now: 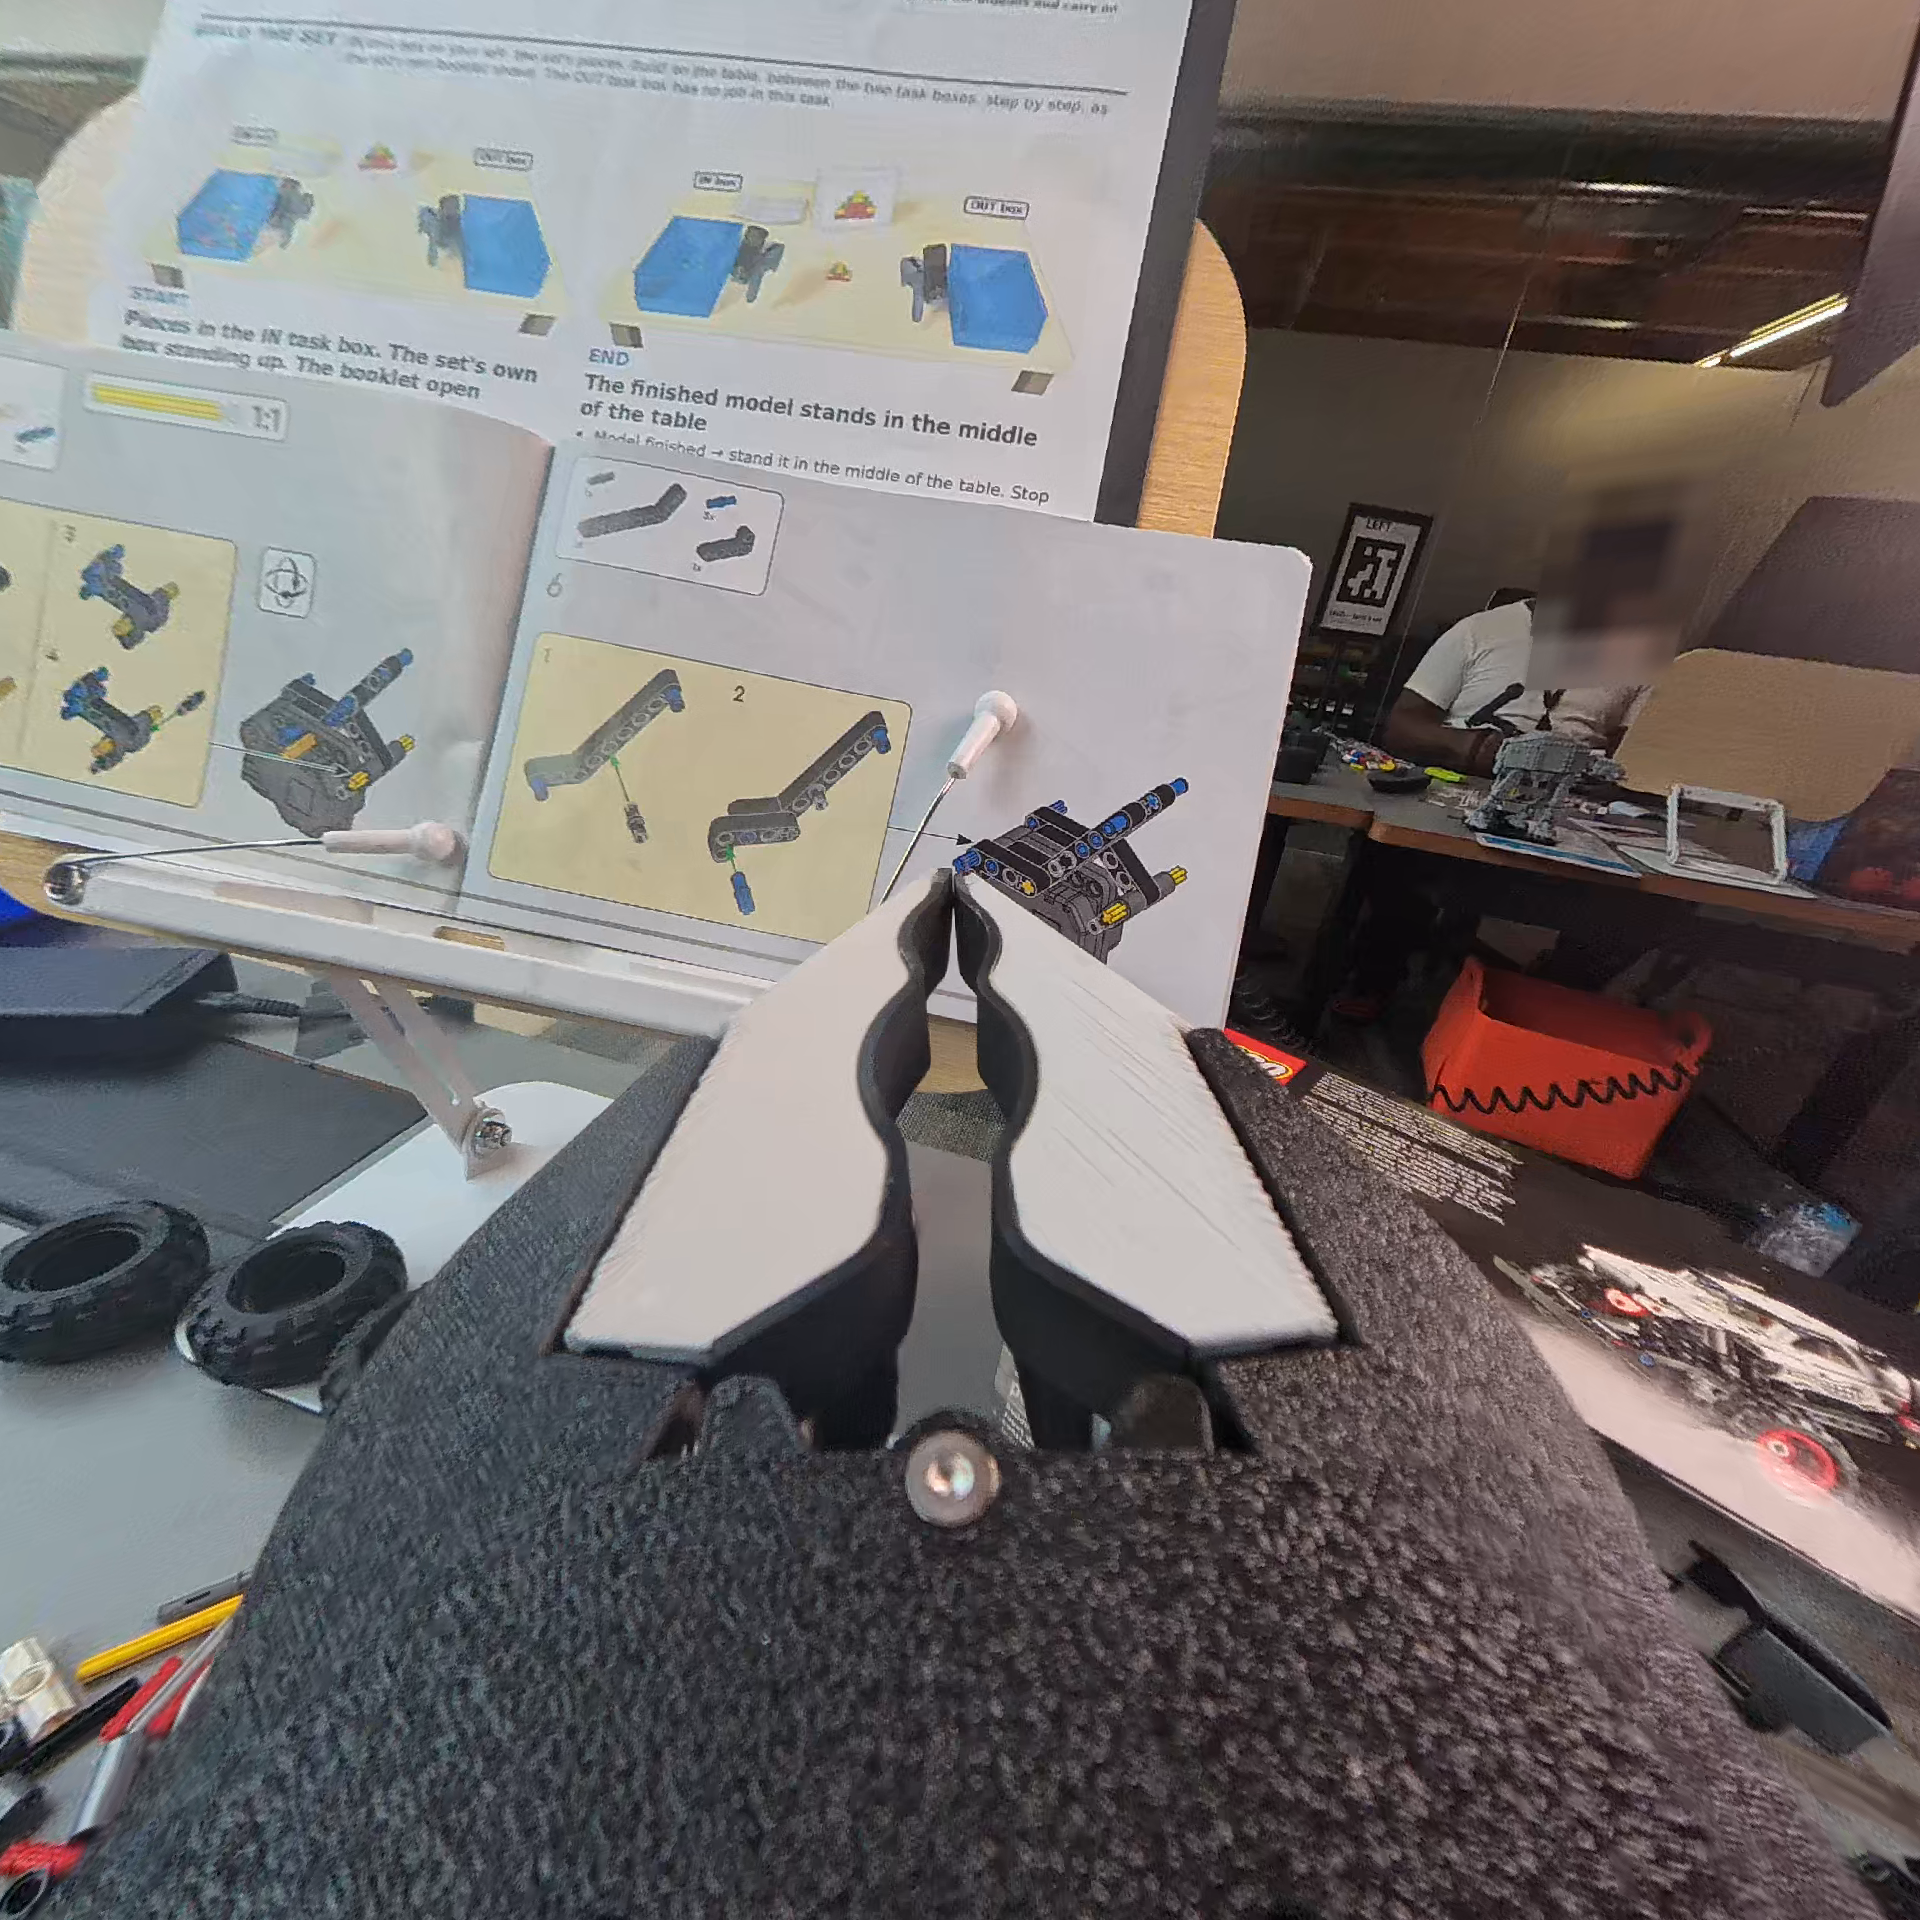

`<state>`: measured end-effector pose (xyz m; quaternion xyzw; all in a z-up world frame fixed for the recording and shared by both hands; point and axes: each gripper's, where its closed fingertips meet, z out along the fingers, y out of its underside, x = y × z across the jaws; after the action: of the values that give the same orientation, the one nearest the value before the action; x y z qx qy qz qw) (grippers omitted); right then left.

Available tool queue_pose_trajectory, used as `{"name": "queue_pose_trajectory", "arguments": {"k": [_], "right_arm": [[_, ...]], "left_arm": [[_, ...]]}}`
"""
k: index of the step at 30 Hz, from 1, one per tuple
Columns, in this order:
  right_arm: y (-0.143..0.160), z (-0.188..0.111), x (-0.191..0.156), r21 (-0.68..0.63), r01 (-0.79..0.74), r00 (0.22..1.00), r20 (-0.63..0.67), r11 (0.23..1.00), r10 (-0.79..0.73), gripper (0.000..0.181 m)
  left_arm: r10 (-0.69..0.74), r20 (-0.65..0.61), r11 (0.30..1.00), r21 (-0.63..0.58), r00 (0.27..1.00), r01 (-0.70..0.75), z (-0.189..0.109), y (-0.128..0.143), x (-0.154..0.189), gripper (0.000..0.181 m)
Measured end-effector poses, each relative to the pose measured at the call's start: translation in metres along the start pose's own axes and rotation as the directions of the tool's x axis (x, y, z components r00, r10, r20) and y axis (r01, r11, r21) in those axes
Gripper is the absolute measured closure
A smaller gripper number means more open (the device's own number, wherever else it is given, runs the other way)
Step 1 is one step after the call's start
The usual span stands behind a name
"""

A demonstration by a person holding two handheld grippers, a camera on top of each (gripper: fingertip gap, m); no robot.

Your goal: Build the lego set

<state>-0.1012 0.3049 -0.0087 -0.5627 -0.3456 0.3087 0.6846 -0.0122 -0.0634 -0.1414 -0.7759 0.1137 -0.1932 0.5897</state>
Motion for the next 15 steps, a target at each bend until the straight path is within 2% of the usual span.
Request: {"name": "queue_pose_trajectory", "arguments": {"k": [4,15], "right_arm": [[0.01,0.016,0.005,-0.023,0.032,0.999,0.01,0.999,-0.031,0.181],[0.017,0.034,-0.002,-0.043,0.066,0.997,0.042,0.997,-0.065,0.18]], "left_arm": [[-0.014,-0.004,1.0,0.0,1.0,0.014,0.0,0.0,-0.001,0.121],[-0.067,-0.008,0.998,0.007,0.998,0.067,0.0,-0.001,-0.007,0.122]]}}
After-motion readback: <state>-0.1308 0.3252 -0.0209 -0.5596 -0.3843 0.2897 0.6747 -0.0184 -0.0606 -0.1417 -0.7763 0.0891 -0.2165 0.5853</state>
